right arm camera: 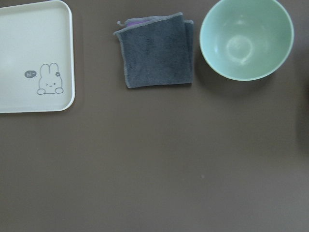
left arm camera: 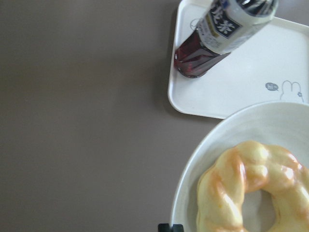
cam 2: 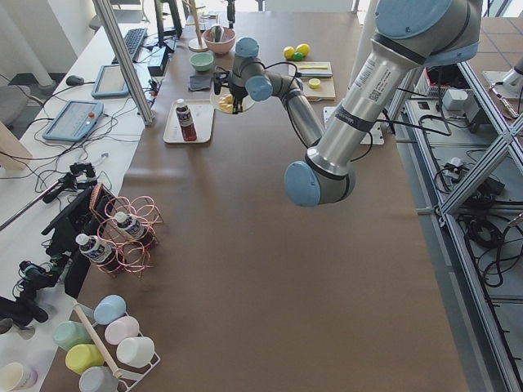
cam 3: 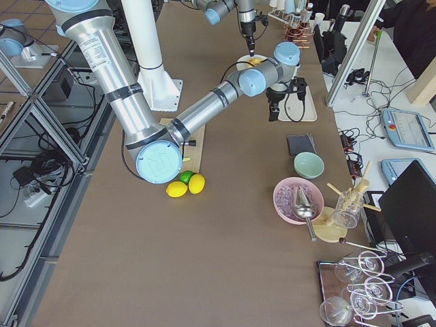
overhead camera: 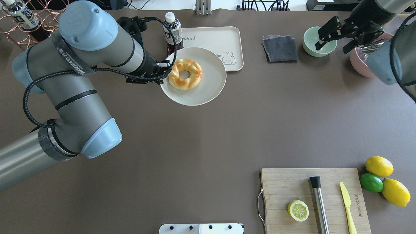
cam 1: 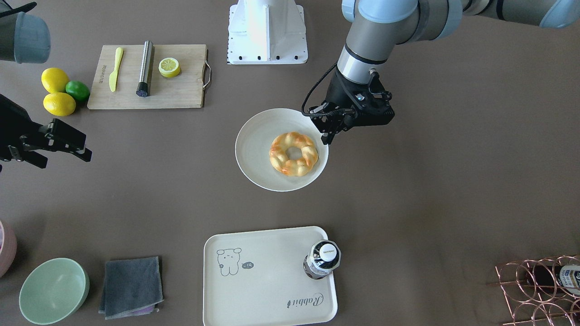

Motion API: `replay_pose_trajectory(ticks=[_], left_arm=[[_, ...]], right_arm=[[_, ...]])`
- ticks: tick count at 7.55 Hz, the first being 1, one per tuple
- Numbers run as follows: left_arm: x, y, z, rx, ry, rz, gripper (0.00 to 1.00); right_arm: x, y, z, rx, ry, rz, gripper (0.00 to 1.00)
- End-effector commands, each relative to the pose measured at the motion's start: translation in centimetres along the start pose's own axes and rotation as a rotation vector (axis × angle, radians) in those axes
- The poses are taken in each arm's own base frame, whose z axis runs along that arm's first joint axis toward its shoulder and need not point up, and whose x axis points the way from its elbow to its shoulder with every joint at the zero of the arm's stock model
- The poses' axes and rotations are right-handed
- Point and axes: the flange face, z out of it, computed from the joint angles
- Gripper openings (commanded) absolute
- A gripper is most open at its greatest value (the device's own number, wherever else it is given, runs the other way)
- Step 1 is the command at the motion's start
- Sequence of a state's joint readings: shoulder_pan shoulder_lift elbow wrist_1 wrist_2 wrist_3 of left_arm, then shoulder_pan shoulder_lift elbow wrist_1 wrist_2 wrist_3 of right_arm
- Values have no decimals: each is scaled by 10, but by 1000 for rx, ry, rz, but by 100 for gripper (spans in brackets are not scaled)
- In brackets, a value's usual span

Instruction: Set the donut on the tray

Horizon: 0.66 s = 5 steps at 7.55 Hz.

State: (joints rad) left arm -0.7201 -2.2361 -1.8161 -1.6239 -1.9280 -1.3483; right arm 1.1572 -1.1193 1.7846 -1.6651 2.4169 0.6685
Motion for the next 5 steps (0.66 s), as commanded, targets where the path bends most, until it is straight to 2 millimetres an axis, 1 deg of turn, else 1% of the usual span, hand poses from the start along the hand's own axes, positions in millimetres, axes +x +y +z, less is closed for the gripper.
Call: replay_pose_trajectory(ticks=[1,2,3,4,5], left_arm=[[47,34,-3,4,42,-50,0],[61,52,1,12,51,-56,0],[69,68,11,16,44,-57,0],[77,81,20,23,39,-52,0],[76,82,26,32,29,-57,0]], right_arm=[[-71,28,49,50,-128,17,100],[-115,51,80,93,-163,49,100],[-148,71,103,118,-177,30,100],[-168,80,107,109,-190,16,100],[-183,82,100,98,-214,25,100]])
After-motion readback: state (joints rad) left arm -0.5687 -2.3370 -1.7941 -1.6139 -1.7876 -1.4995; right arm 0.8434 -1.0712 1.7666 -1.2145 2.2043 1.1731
